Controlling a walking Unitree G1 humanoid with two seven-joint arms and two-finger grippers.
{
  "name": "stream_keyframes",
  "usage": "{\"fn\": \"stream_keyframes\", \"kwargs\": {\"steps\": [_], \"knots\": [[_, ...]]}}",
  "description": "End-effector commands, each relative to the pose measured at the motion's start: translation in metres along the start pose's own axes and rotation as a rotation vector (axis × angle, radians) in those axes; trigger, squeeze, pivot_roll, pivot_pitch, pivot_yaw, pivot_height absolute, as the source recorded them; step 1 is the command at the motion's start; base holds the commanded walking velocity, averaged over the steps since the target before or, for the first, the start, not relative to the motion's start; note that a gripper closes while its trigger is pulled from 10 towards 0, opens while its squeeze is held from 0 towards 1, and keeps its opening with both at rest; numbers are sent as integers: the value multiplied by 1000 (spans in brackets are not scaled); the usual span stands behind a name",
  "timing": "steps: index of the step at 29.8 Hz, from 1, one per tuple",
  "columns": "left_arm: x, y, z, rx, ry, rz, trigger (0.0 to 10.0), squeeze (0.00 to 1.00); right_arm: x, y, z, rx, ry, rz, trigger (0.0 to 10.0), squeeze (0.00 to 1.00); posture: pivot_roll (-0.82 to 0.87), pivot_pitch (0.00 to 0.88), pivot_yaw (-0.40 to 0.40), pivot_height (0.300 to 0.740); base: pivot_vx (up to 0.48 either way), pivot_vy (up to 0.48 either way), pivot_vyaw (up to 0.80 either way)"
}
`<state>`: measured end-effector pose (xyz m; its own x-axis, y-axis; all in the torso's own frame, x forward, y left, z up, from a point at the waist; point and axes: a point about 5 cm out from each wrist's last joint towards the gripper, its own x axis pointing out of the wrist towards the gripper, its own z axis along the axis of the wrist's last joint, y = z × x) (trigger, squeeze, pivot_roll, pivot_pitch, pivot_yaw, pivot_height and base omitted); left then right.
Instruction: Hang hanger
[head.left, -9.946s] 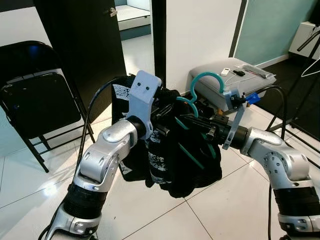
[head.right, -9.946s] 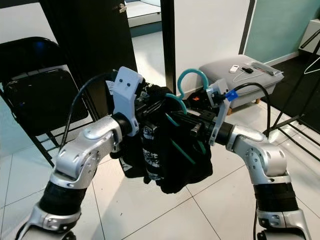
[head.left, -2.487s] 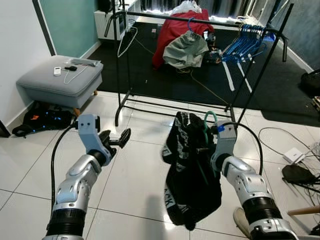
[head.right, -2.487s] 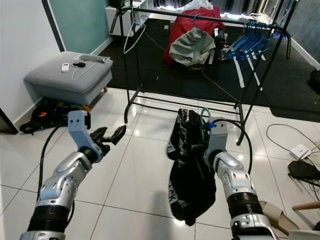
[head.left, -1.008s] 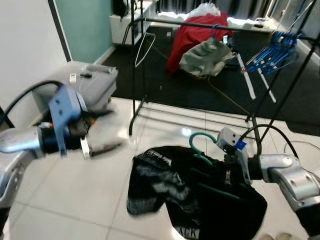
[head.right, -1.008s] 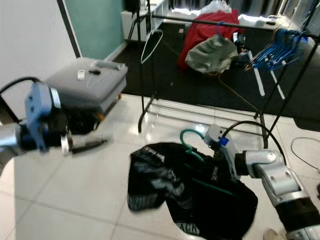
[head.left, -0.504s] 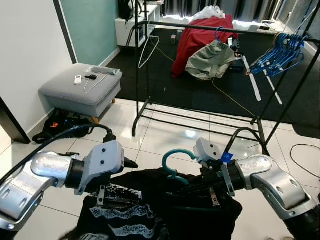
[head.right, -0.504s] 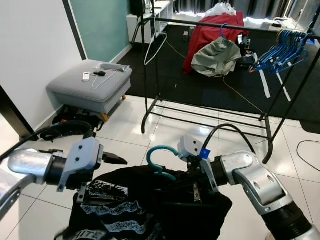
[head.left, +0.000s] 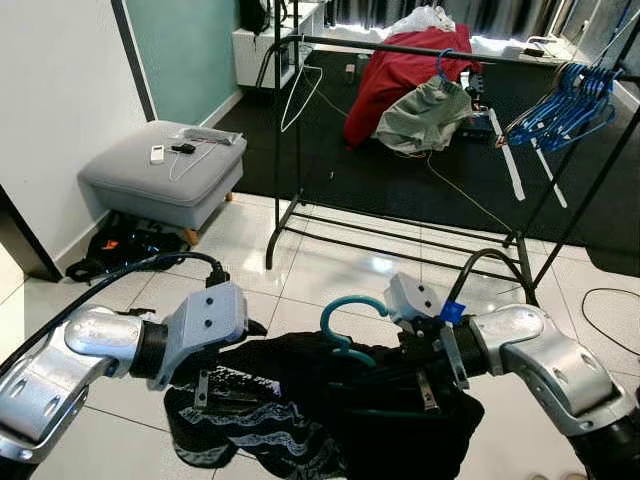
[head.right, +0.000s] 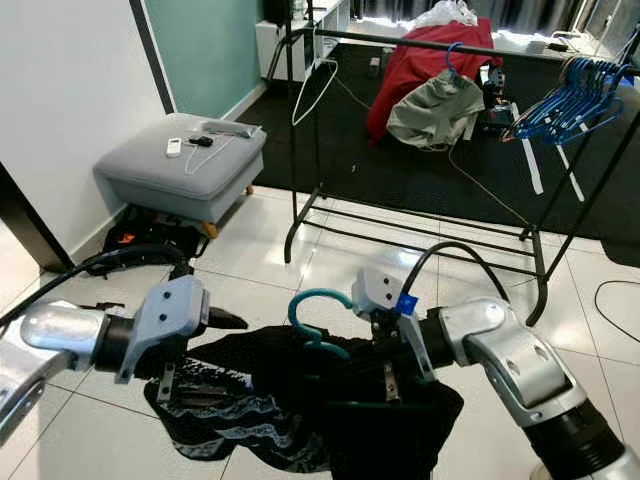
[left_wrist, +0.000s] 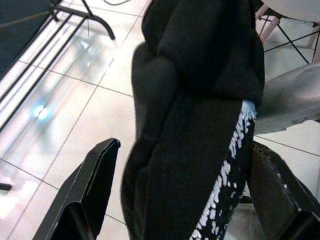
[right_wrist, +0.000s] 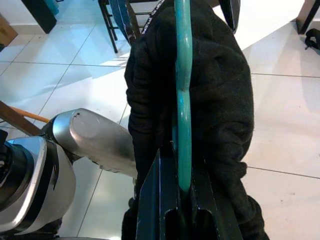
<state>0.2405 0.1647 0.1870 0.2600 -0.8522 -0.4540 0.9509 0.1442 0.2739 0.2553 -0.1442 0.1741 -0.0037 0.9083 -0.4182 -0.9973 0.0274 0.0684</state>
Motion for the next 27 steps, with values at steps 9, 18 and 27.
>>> {"fn": "stream_keyframes", "kwargs": {"steps": [9, 18, 27], "knots": [[6, -9, -10, -49, 68, -72, 0, 0, 0, 4, 13, -40, -47, 3, 10000, 0, -85, 19, -6, 740, 0, 0, 0], [6, -7, -8, -51, 63, -76, 0, 0, 2, 4, 15, -42, -54, 0, 10000, 0, -65, 14, -6, 740, 0, 0, 0], [4, -13, -3, -55, 37, -108, 0, 0, 3, 5, 18, -30, -88, 11, 10000, 0, -64, 25, -8, 740, 0, 0, 0]]}}
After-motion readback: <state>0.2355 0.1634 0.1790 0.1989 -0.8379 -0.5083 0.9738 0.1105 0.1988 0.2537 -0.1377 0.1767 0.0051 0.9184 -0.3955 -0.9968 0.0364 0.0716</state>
